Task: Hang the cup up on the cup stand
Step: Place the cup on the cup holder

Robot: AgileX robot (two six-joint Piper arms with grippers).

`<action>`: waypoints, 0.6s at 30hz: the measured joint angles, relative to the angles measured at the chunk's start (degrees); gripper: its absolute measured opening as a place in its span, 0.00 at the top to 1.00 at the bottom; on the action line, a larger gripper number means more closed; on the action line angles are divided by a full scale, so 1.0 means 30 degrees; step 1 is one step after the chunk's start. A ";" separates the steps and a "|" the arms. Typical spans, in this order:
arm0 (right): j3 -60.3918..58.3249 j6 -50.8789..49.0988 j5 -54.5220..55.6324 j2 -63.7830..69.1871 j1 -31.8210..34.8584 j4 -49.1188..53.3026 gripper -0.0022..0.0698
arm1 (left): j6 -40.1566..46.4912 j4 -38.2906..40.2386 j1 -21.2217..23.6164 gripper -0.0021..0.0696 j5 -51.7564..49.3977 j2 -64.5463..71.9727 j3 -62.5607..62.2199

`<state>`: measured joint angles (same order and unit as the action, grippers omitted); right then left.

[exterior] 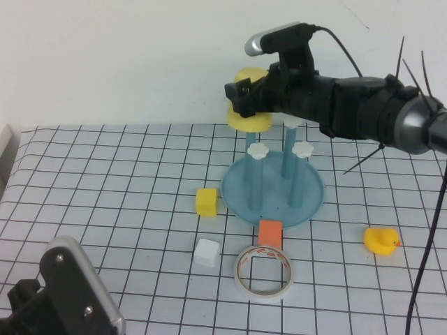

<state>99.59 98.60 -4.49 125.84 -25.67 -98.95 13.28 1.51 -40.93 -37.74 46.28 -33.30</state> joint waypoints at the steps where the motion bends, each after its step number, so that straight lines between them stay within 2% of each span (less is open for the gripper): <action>1: 0.0000 0.0000 0.0043 0.0094 0.0000 0.0000 0.13 | 0.0000 -0.0039 0.0000 0.97 0.0000 0.0000 0.0000; 13: 0.0000 0.0306 0.0043 0.0440 -0.0086 -0.0041 0.13 | -0.0128 -0.0260 0.0000 0.97 -0.0216 0.0000 0.0000; 18: 0.0000 0.1895 0.0068 0.0440 -0.0305 -0.0072 0.07 | -0.0666 -0.0260 0.0000 0.97 -0.1166 0.0000 0.0000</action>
<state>99.59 104.28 -4.29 127.16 -26.59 -99.17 11.28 0.73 -40.93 -41.24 46.28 -33.30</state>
